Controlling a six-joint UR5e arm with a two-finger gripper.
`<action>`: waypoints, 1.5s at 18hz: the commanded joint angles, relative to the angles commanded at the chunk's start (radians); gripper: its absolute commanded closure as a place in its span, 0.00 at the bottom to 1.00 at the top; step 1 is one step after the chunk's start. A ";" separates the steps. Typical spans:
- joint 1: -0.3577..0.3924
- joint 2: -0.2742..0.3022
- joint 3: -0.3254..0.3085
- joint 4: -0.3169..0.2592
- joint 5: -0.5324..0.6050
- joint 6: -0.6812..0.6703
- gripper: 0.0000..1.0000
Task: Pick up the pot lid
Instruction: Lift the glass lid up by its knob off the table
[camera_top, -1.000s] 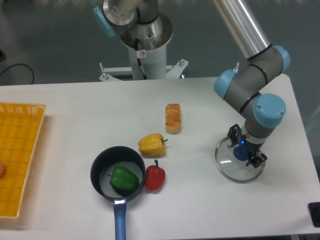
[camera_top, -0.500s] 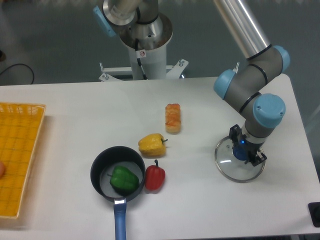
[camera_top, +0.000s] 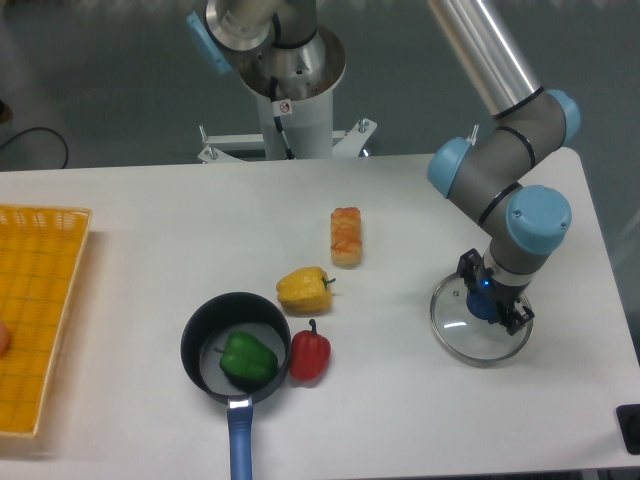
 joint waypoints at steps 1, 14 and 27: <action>0.000 0.006 0.000 -0.002 0.000 0.003 0.42; 0.029 0.101 0.003 -0.164 0.024 0.012 0.41; 0.075 0.155 0.069 -0.330 0.026 0.074 0.41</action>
